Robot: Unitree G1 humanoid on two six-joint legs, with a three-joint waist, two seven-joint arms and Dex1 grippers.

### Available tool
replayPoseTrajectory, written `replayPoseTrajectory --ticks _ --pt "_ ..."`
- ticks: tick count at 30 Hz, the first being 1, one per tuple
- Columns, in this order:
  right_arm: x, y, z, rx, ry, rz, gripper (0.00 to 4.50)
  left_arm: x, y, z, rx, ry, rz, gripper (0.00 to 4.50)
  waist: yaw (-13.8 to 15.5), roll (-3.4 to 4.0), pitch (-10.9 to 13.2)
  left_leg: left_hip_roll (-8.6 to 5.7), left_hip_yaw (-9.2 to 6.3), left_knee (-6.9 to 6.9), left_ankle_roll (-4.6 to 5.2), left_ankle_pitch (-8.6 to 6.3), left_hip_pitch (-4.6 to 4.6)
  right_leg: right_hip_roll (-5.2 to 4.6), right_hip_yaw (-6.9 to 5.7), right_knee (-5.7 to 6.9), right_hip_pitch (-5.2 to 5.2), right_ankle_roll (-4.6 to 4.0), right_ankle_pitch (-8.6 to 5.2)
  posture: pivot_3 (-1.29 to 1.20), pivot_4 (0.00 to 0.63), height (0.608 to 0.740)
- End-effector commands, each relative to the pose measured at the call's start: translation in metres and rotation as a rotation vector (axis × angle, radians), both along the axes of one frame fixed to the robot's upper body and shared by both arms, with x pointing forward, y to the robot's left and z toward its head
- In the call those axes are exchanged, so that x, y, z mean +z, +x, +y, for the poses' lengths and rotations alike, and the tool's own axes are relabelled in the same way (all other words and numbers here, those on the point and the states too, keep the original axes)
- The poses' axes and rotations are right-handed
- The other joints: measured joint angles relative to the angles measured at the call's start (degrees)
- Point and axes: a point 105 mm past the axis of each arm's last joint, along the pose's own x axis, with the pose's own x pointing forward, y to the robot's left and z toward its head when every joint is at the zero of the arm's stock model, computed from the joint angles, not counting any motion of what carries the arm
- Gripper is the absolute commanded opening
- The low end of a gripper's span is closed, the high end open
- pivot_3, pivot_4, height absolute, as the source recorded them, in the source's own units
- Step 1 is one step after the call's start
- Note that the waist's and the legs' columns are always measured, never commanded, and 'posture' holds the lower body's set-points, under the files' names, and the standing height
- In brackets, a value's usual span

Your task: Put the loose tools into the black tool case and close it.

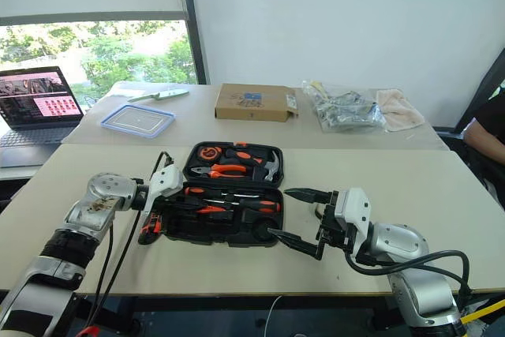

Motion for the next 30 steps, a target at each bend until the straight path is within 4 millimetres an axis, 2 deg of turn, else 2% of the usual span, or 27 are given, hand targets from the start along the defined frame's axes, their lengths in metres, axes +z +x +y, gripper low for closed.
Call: replayPoseTrajectory --ticks 1,2,5,7,11,12,14,16,18,21,26,30 --pt "0.010 -0.003 -0.001 -0.003 0.015 -0.062 4.50 0.027 0.001 0.025 0.148 -0.211 -0.135 0.60 -0.2 0.00 0.0 0.02 0.00 -0.01 0.00 0.00 0.00 0.00 0.01 0.00 -0.01 0.00 0.00 0.00 0.150 0.740" --pt "0.011 -0.003 -0.002 -0.005 0.021 -0.064 4.50 0.038 -0.007 0.038 0.179 -0.291 -0.177 0.82 -0.6 0.00 0.0 0.06 0.01 -0.01 0.00 0.00 -0.02 0.00 0.03 0.01 -0.05 0.00 0.00 0.00 0.150 0.740" --pt "0.011 -0.003 -0.004 -0.002 0.024 -0.067 4.50 0.053 -0.032 0.065 0.245 -0.379 -0.268 1.95 -1.3 0.00 0.0 0.06 -0.06 -0.07 -0.02 0.00 -0.13 -0.01 0.09 0.05 -0.25 -0.02 0.00 0.00 0.150 0.740" --pt "0.009 -0.004 -0.006 0.009 0.015 -0.064 4.50 0.048 -0.056 0.099 0.380 -0.363 -0.295 2.67 -1.5 0.00 0.0 0.06 -0.06 -0.11 -0.03 0.00 -0.16 -0.03 0.08 0.00 -0.28 -0.02 0.01 0.00 0.150 0.740" --pt "0.004 -0.006 -0.008 0.024 -0.006 -0.063 4.50 0.037 -0.088 0.140 0.586 -0.335 -0.293 4.24 -1.3 0.03 0.0 0.01 -0.07 -0.21 -0.09 -0.04 0.05 -0.10 0.14 -0.05 -0.17 -0.01 0.00 0.00 0.150 0.740" --pt "0.002 -0.007 -0.008 0.033 -0.023 -0.062 4.50 0.032 -0.097 0.156 0.678 -0.352 -0.293 4.43 -1.1 0.03 0.0 0.01 -0.07 -0.20 -0.09 -0.04 0.05 -0.10 0.14 -0.07 -0.15 -0.02 0.00 0.00 0.150 0.740" --pt "-0.004 -0.011 -0.009 0.054 -0.058 -0.058 4.50 0.009 -0.124 0.187 0.859 -0.330 -0.265 4.43 -0.5 0.02 0.0 -0.01 -0.12 -0.18 -0.09 -0.04 0.08 -0.17 0.07 -0.12 -0.10 -0.02 0.00 0.00 0.150 0.740" --pt "-0.003 -0.011 -0.010 0.053 -0.057 -0.061 4.50 -0.001 -0.140 0.200 0.962 -0.324 -0.253 4.43 -0.5 0.02 0.0 0.00 -0.10 -0.20 -0.12 -0.08 0.35 -0.22 0.14 -0.18 0.02 -0.04 -0.01 0.00 0.150 0.740" --pt "0.000 -0.009 -0.011 0.044 -0.051 -0.068 4.50 0.000 -0.142 0.198 0.985 -0.341 -0.250 4.43 0.1 -0.01 0.0 0.02 -0.11 -0.21 -0.14 -0.14 0.42 -0.21 0.14 -0.15 0.09 -0.08 -0.04 0.00 0.150 0.740" --pt "0.002 -0.009 -0.012 0.036 -0.046 -0.068 4.50 0.001 -0.133 0.185 0.959 -0.354 -0.188 4.43 1.1 -0.08 0.0 0.03 -0.20 -0.20 -0.21 -0.11 0.49 -0.26 -0.03 -0.13 0.00 -0.17 0.00 0.00 0.150 0.740" --pt "0.002 -0.011 -0.010 0.041 -0.048 -0.060 4.50 0.012 -0.093 0.156 0.975 -0.371 -0.067 4.43 1.5 -0.08 0.0 0.03 -0.25 -0.20 -0.07 -0.19 0.74 -0.22 0.03 -0.02 0.29 -0.26 0.06 0.00 0.150 0.740" --pt "0.004 -0.011 -0.009 0.039 -0.047 -0.063 4.50 0.012 -0.065 0.130 1.007 -0.285 0.073 4.43 0.7 -0.07 0.0 0.04 -0.25 -0.23 -0.34 -0.04 0.75 -0.08 0.07 -0.04 0.40 -0.27 0.06 0.00 0.150 0.740"
